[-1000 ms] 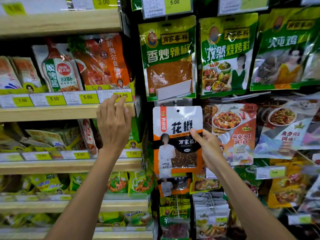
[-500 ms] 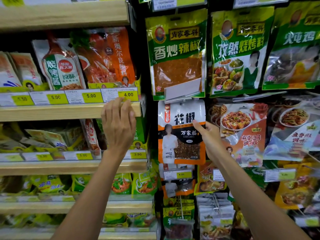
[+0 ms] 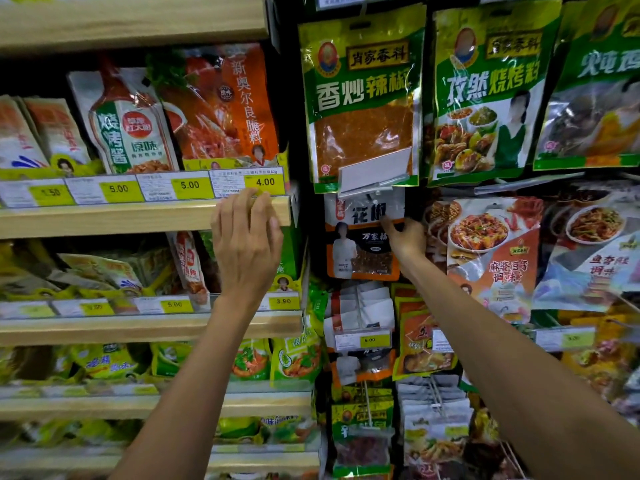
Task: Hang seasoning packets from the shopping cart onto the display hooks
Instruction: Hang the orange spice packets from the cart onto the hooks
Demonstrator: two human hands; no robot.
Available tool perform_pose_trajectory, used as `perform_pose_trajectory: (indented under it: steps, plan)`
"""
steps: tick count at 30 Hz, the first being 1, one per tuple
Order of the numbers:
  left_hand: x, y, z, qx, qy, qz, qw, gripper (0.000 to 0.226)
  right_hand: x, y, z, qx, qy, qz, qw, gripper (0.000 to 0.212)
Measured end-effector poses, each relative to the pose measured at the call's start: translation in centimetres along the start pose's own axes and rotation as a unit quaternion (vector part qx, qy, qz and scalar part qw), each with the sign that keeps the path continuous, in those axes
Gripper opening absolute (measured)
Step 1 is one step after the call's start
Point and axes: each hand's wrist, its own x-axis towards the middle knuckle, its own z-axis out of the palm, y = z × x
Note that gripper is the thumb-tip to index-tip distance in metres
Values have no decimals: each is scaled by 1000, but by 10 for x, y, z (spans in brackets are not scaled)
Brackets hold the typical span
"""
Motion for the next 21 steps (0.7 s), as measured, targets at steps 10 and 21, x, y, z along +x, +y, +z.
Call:
perform_pose_trajectory:
  steps: [10, 21]
  plan:
    - [-26, 73, -10, -146, 26, 29, 989, 25, -86, 26, -51, -44, 18, -73, 996, 31]
    - [-157, 298, -27, -459, -448, -217, 736, 25, -213, 173, -251, -132, 113, 121, 977, 26]
